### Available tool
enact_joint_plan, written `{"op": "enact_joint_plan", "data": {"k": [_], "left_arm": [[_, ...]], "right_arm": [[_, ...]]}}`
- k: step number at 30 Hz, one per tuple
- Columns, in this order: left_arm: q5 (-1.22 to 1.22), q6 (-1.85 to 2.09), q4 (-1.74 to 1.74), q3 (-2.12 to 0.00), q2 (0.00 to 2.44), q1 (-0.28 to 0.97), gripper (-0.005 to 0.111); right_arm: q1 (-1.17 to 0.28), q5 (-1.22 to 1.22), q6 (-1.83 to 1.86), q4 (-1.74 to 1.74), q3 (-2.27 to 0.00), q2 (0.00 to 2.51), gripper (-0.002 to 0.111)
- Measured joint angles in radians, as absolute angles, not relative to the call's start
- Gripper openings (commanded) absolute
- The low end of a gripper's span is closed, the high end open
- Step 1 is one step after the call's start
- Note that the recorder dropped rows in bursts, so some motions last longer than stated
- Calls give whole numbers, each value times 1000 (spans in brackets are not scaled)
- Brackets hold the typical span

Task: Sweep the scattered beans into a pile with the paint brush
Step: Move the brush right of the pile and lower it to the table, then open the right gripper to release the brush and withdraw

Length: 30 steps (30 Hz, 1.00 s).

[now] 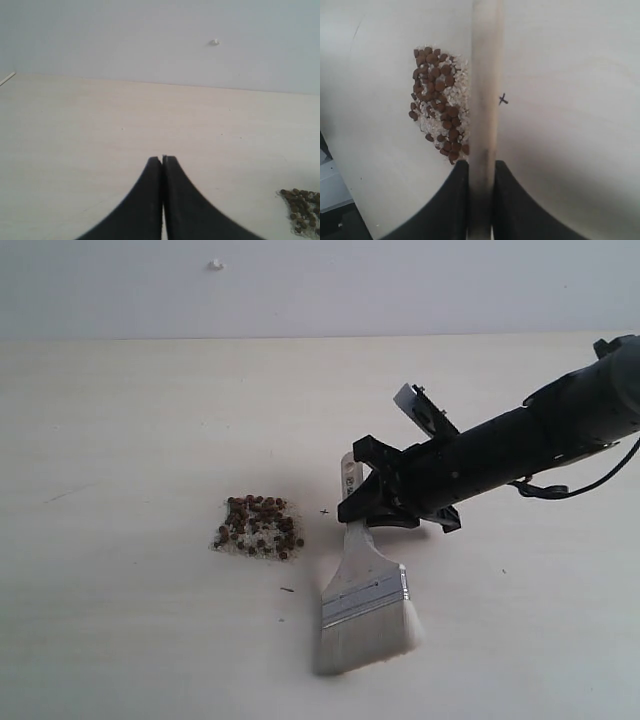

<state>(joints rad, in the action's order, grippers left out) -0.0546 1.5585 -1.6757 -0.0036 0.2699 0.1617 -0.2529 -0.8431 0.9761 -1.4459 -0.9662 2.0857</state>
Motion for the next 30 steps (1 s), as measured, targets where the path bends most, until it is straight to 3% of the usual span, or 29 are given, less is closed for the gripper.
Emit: {"op": "enact_joint_plan", "data": {"k": [16, 26, 30], "left_arm": [[-55, 1558, -1676, -4, 270, 162, 0], [-55, 1558, -1676, -4, 270, 162, 0], [-55, 1558, -1676, -4, 270, 162, 0]], "right_arm": [[-250, -809, 991, -1470, -966, 2093, 3], [-239, -689, 1015, -1466, -966, 2089, 45], [-227, -620, 1021, -1458, -966, 2056, 57]]}}
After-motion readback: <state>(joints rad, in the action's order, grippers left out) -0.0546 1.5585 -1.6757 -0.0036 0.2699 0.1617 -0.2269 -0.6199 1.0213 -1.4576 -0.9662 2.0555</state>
